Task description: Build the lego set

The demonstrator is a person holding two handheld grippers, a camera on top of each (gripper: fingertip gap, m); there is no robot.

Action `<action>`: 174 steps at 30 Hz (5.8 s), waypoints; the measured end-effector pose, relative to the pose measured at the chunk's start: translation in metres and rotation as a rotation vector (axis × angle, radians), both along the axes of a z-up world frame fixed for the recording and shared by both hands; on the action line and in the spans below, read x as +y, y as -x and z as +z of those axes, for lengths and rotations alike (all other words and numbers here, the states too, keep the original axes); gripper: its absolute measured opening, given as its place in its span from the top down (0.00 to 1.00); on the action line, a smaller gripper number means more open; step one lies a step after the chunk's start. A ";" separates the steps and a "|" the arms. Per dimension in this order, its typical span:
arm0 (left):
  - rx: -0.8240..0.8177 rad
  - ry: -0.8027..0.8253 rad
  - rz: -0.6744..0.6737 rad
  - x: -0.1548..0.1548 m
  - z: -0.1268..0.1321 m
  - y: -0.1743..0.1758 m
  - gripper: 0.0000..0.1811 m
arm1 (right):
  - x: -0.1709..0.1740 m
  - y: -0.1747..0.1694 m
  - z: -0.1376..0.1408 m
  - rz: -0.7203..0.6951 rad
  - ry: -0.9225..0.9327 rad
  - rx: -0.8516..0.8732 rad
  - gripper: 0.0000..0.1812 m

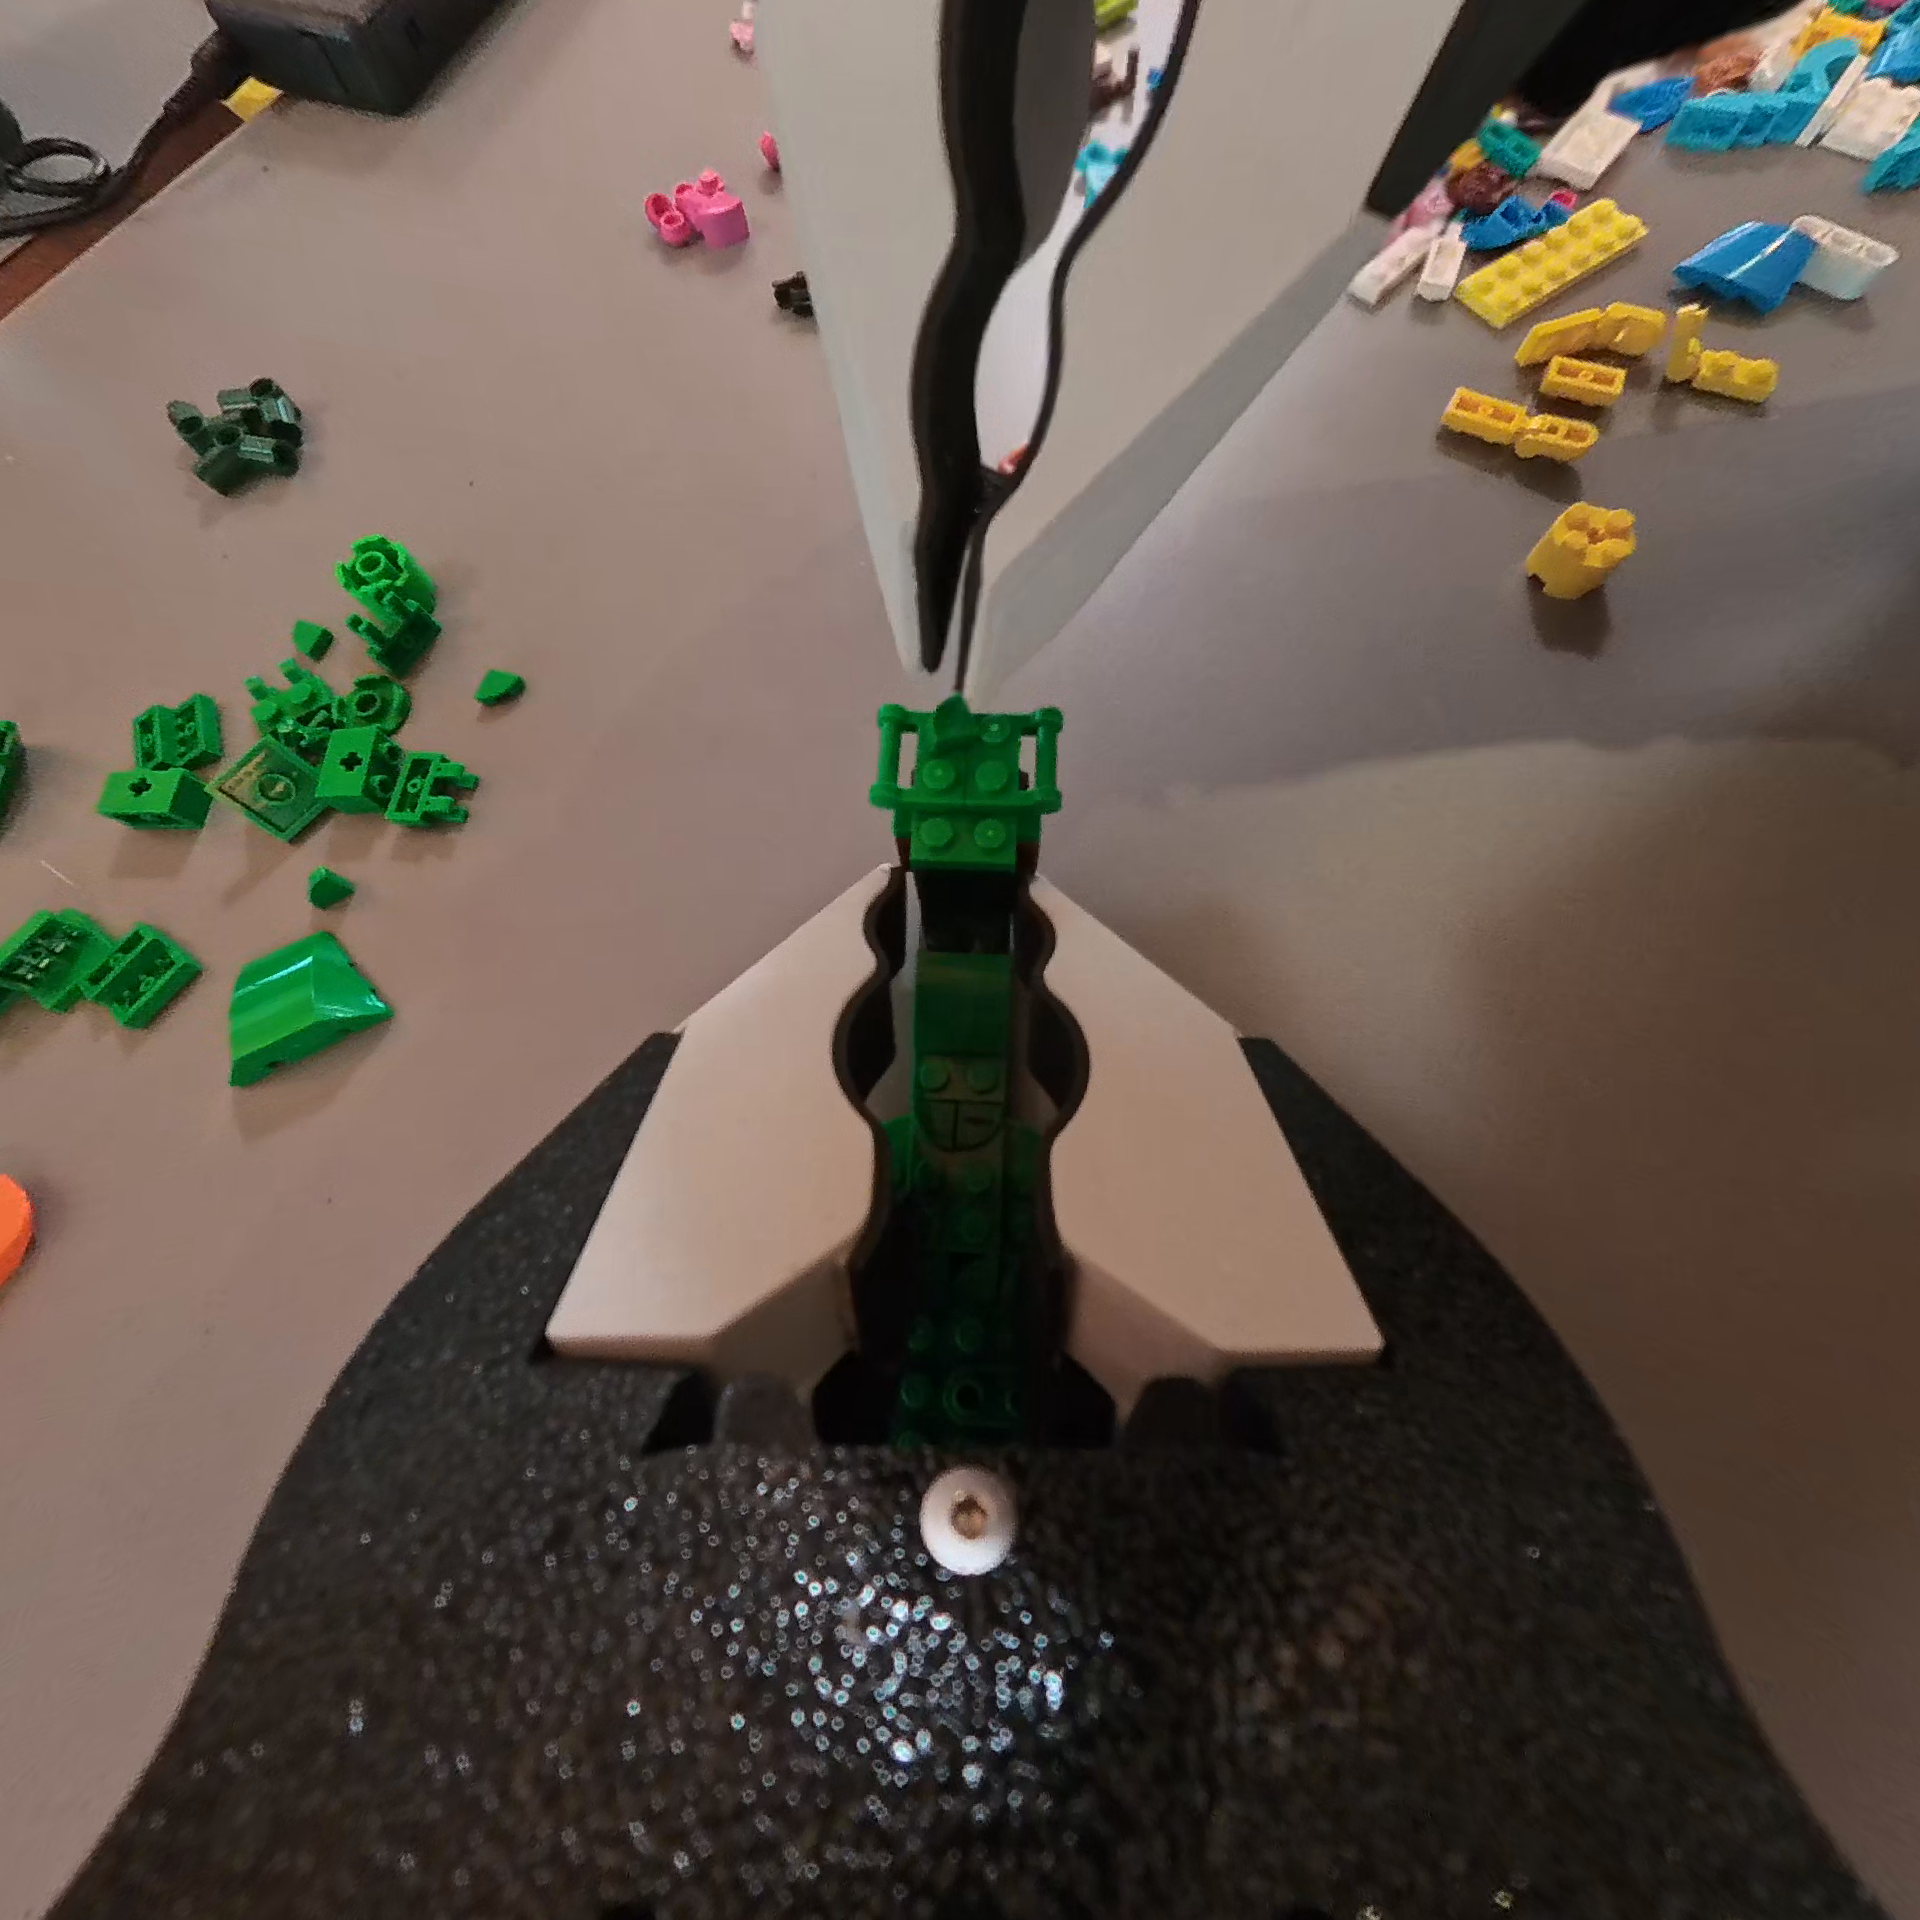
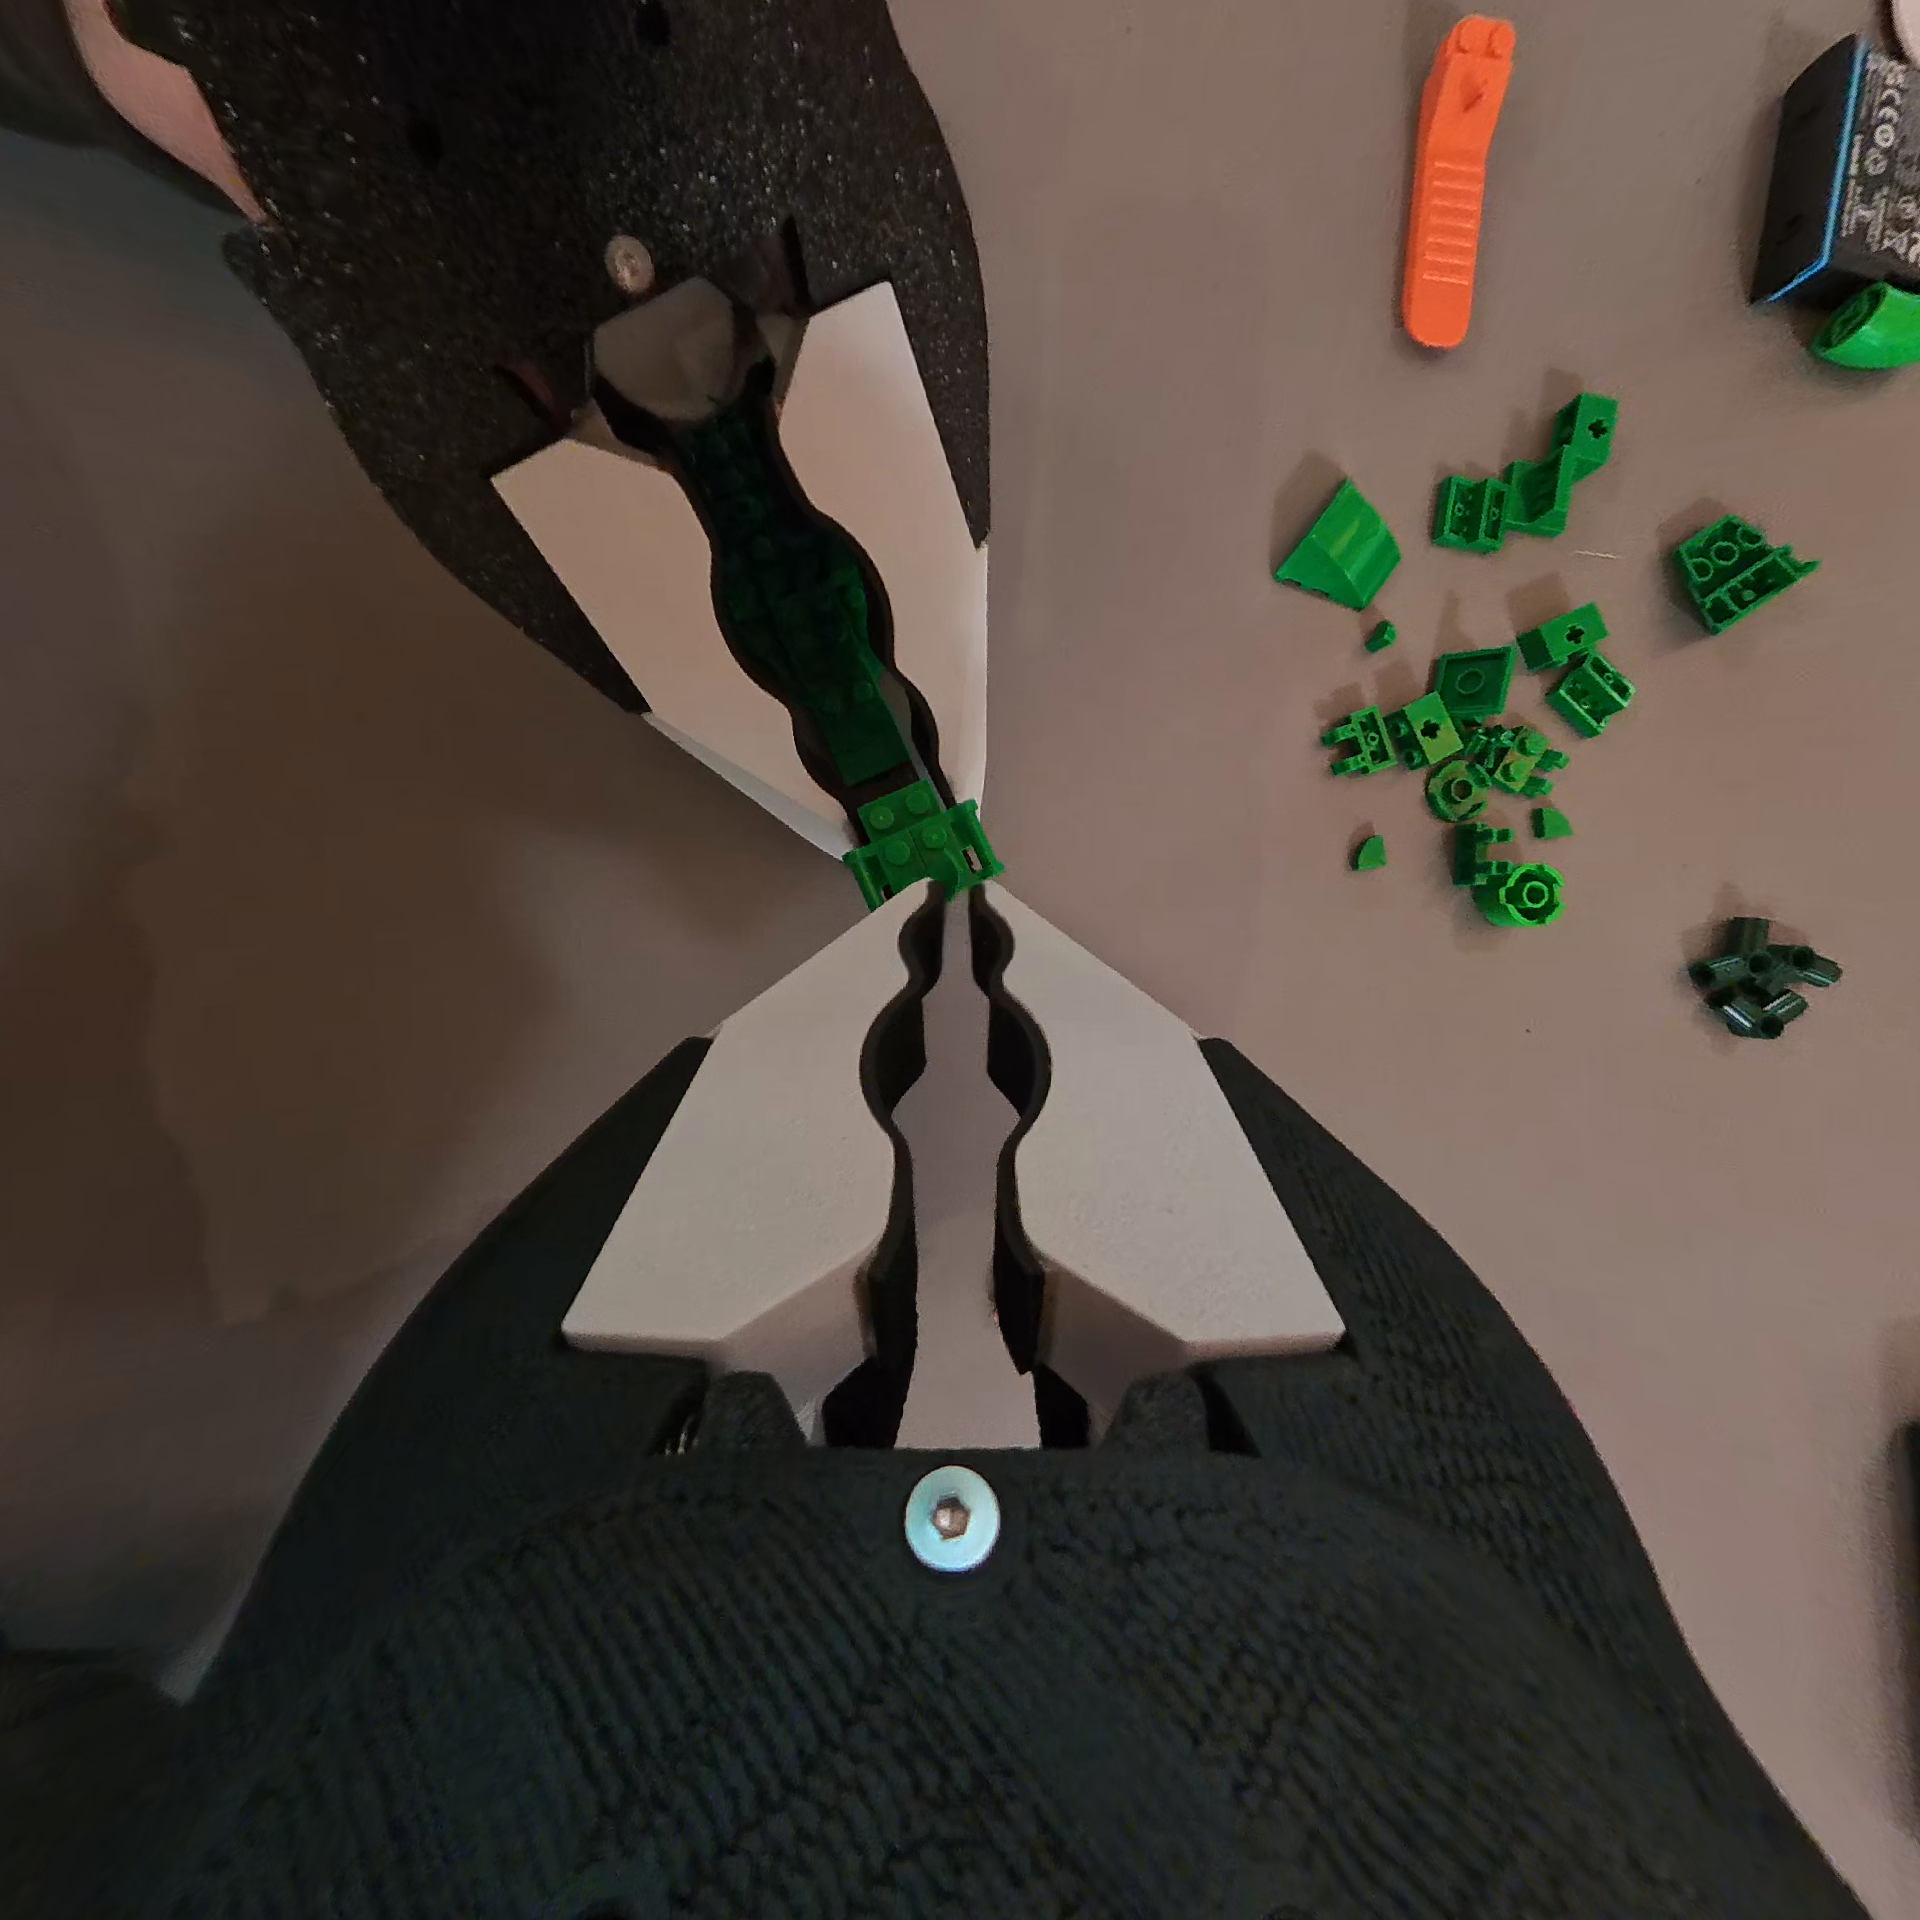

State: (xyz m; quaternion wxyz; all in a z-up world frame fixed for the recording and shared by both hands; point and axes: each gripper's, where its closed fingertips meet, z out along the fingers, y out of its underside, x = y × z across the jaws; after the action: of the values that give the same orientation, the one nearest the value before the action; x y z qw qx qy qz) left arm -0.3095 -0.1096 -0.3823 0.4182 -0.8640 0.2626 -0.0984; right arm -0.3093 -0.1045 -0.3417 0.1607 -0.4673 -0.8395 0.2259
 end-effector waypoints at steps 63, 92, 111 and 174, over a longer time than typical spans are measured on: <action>-0.029 0.063 -0.295 -0.030 -0.002 -0.015 0.92 | -0.044 -0.026 -0.023 0.308 -0.452 0.513 0.71; -0.031 0.077 -0.329 -0.038 -0.002 -0.006 0.92 | 0.018 -0.053 -0.040 -0.203 0.071 0.195 0.84; -0.208 -0.057 -0.277 -0.040 0.044 0.009 0.59 | 0.020 -0.052 -0.018 -0.184 -0.041 0.367 0.97; 0.360 -0.597 -0.003 -0.044 0.052 -0.026 1.00 | 0.045 -0.070 -0.021 -0.252 -0.060 0.424 0.88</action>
State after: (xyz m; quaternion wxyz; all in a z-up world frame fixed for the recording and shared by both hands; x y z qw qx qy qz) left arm -0.2835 -0.1538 -0.3300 0.5994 -0.7067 0.3505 0.1360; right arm -0.2392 -0.0600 -0.3626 0.3740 -0.5055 -0.7283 0.2723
